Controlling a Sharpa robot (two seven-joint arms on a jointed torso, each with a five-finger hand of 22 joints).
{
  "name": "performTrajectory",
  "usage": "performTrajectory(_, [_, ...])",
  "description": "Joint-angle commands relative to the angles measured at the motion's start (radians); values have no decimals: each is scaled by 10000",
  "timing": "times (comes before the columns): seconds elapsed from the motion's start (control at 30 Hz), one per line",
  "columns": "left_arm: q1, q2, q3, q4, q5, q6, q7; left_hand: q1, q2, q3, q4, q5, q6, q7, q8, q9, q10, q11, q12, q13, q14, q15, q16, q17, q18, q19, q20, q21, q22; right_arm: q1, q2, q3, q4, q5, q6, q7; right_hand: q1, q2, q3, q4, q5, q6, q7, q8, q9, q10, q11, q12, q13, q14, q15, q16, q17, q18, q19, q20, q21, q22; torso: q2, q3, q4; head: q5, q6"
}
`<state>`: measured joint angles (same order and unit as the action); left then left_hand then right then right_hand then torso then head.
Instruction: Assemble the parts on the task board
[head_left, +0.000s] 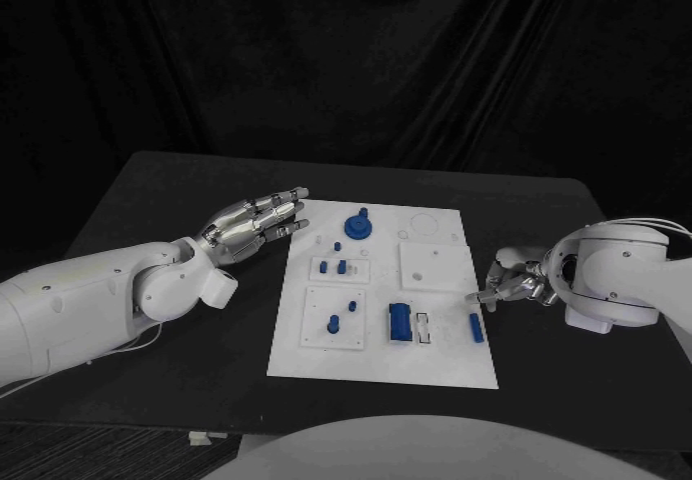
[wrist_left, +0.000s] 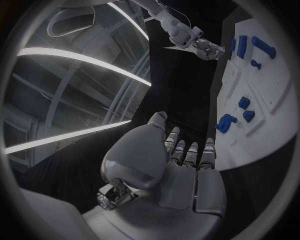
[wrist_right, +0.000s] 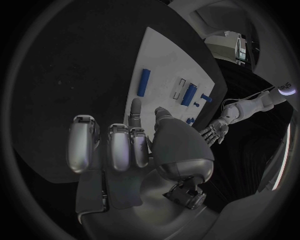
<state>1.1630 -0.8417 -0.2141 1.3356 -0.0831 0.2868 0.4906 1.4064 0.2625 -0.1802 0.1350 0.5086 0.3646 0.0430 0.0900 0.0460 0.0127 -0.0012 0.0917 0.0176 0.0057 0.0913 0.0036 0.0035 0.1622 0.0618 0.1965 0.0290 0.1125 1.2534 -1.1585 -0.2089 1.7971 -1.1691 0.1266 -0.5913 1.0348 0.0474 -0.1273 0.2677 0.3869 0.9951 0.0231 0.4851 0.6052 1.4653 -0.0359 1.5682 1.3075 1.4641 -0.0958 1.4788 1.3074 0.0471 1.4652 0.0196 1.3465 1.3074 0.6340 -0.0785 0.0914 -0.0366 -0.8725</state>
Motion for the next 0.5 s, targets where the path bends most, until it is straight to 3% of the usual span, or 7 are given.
performTrajectory(0.03, [-24, 22, 9, 3, 20, 161, 100, -13, 69, 14, -65, 50, 8, 25, 45, 12, -4, 87, 61, 11, 15, 77, 26, 5, 125, 17, 37, 12, -1, -43, 1, 2, -1, -527, 375, -280, -11, 93, -62, 53, -43, 98, -5, 61, 18, 1055, -103, 26, 2633, 763, -81, -50, 1024, 39, 280, -94, 54, 1965, 4, 2, 4, -58, -2])
performTrajectory(0.27, [-27, 25, 9, -15, 20, 166, 117, -14, 75, 21, -76, 54, 8, 26, 47, 12, -3, 90, 68, 12, 15, 81, 27, 5, 124, 18, 39, 12, -5, -178, 51, 2, 33, -581, 470, -300, -32, 105, -155, 108, -171, 105, -22, 22, 16, 1055, -129, 26, 2633, 757, -111, -85, 960, 36, 285, -129, 66, 1968, 4, 2, 6, -81, -2])
performTrajectory(0.37, [-28, 23, 9, -11, 20, 171, 112, -14, 75, 21, -76, 54, 8, 26, 47, 12, -3, 90, 68, 12, 15, 81, 27, 5, 124, 18, 39, 12, -5, -271, 88, 2, 48, -588, 521, -301, 83, 103, -260, 86, -177, -97, 61, -369, -194, 1055, -70, 26, 2633, 757, -78, -95, 941, 33, 276, -126, 56, 1964, 1, 1, 4, -73, -2])
performTrajectory(0.5, [-29, 13, 9, -3, 20, 172, 106, -14, 75, 21, -76, 54, 8, 26, 47, 12, -3, 90, 68, 12, 15, 81, 27, 5, 124, 18, 39, 12, -5, -365, 137, 2, 53, -591, 640, -305, 147, 101, -322, 68, -182, -89, 98, -554, -321, 1055, -36, 26, 2633, 756, -50, -103, 922, 34, 269, -105, 43, 1960, -4, 4, 7, -63, -2])
